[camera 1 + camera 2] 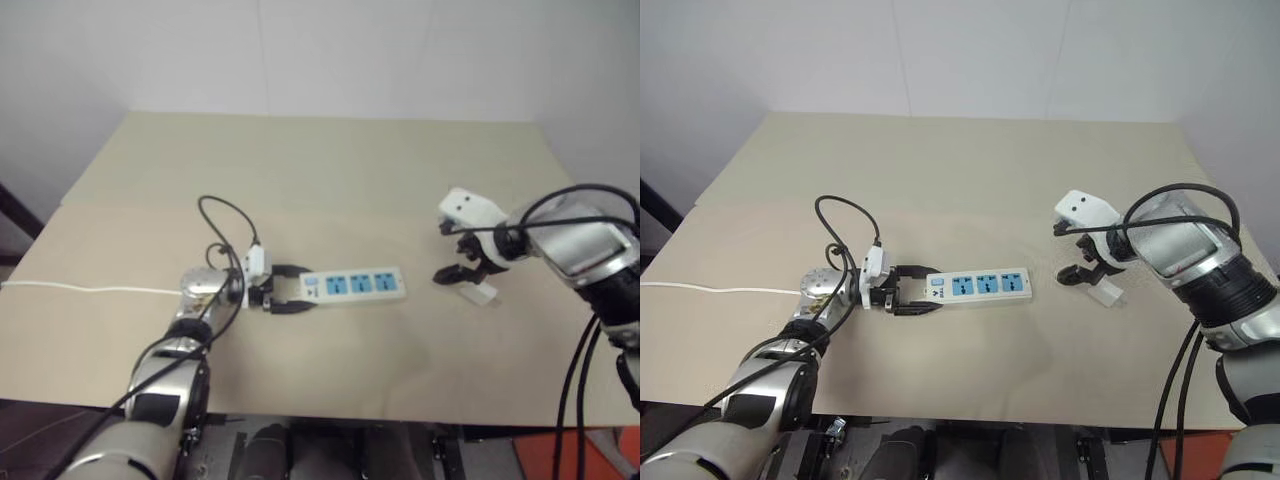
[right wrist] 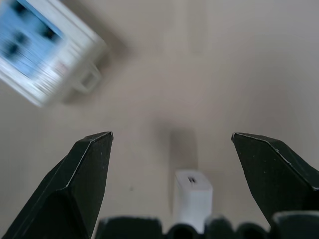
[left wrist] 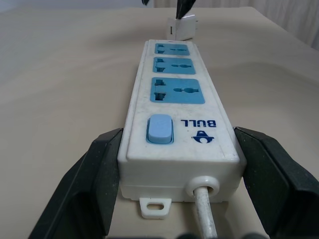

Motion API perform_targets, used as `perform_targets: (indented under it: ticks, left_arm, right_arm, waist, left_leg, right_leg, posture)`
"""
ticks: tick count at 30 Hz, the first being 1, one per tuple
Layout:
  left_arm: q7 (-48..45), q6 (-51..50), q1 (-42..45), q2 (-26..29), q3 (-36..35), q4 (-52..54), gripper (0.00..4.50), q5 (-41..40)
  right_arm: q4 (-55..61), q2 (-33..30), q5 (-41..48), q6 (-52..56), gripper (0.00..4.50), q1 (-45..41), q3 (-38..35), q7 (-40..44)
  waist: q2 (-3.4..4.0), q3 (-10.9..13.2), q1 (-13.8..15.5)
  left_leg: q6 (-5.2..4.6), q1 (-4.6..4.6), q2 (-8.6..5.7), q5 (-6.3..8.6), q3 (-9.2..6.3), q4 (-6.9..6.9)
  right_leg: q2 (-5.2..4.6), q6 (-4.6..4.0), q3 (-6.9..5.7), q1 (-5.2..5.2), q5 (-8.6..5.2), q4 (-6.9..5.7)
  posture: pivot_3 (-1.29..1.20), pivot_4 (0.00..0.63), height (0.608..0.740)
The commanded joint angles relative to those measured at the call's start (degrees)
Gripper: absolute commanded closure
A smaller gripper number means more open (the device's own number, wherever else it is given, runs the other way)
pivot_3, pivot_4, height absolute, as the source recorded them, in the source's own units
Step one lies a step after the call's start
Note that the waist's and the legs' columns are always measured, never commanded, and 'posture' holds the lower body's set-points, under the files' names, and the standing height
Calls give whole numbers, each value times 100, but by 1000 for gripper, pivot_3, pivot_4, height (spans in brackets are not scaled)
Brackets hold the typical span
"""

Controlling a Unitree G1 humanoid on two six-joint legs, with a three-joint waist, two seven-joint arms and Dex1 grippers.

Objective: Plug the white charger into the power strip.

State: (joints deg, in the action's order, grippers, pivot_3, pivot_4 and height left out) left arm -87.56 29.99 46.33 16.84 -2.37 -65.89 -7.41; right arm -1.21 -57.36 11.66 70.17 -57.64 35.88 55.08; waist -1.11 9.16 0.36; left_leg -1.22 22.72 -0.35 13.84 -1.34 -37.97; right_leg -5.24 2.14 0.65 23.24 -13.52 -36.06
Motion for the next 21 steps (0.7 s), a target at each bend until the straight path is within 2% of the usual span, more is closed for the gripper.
perform_targets:
  ticks: [1, 21]
  left_arm:
    - [-94, 1, -172, -55, 140, 53, 1281, 73]
    - [-59, 2, -246, -53, 203, 110, 1281, 77]
  right_arm:
    - [-198, -1, -271, -110, 0, -99, 87, 153]
    - [-915, 205, -863, -240, 0, 134, 208, 380]
  waist:
    - [3, -2, -3]
    - [26, -16, -21]
  left_leg:
    - [0, 0, 0, 0, 0, 0]
    - [0, -2, 1, 0, 6, -12]
  right_leg:
    - [0, 0, 1, 0, 0, 0]
    - [2, 0, 1, 0, 0, 0]
  posture:
    - [0, 150, 740]
    - [0, 150, 740]
